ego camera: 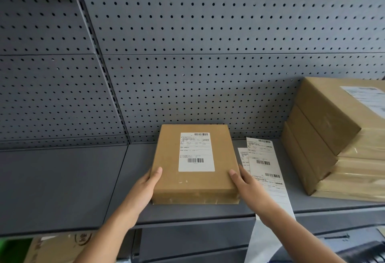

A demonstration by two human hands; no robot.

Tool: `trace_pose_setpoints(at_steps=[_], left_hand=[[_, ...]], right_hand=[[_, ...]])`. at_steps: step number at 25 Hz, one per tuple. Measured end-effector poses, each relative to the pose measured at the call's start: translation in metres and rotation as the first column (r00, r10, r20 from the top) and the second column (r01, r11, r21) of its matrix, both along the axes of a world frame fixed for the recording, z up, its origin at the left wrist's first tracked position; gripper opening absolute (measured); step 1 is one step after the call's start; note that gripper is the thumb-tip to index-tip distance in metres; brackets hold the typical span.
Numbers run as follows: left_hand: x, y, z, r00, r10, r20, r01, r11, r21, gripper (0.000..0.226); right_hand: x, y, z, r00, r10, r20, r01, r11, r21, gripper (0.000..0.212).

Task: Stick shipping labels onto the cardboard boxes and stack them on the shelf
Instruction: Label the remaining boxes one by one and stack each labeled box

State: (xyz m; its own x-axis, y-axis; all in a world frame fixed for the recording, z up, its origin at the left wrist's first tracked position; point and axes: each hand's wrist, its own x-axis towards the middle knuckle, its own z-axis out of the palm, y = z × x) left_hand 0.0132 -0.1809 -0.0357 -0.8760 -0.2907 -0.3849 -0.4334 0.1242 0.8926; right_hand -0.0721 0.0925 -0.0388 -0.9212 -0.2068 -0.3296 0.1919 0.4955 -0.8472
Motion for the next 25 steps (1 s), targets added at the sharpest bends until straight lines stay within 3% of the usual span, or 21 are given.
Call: trace_pose_setpoints(at_steps=[6,8,12,18,25], left_hand=[[0.007,0.017,0.018,0.995,0.073,-0.074,-0.073,0.997,-0.004,0.046],[0.008,0.025,0.036,0.989,0.076,-0.126,-0.078,0.997,-0.013,0.037],[0.001,0.042,0.081,0.969,0.067,-0.239,-0.073,0.997,-0.019,0.022],[-0.021,0.078,0.156,0.906,-0.096,-0.413,0.075,0.995,-0.066,0.022],[-0.061,0.16,0.217,0.798,-0.35,-0.49,0.305,0.937,-0.173,0.03]], right_hand=[[-0.001,-0.001,0.015,0.994,-0.094,0.049,0.101,0.978,-0.18,0.036],[-0.002,0.005,0.038,0.992,-0.128,0.009,0.127,0.97,-0.206,0.027],[-0.012,0.026,0.09,0.975,-0.181,-0.132,0.15,0.964,-0.218,0.035],[-0.025,0.075,0.183,0.896,-0.268,-0.353,0.206,0.957,-0.203,0.028],[-0.036,0.174,0.255,0.813,-0.386,-0.435,0.321,0.922,-0.217,0.027]])
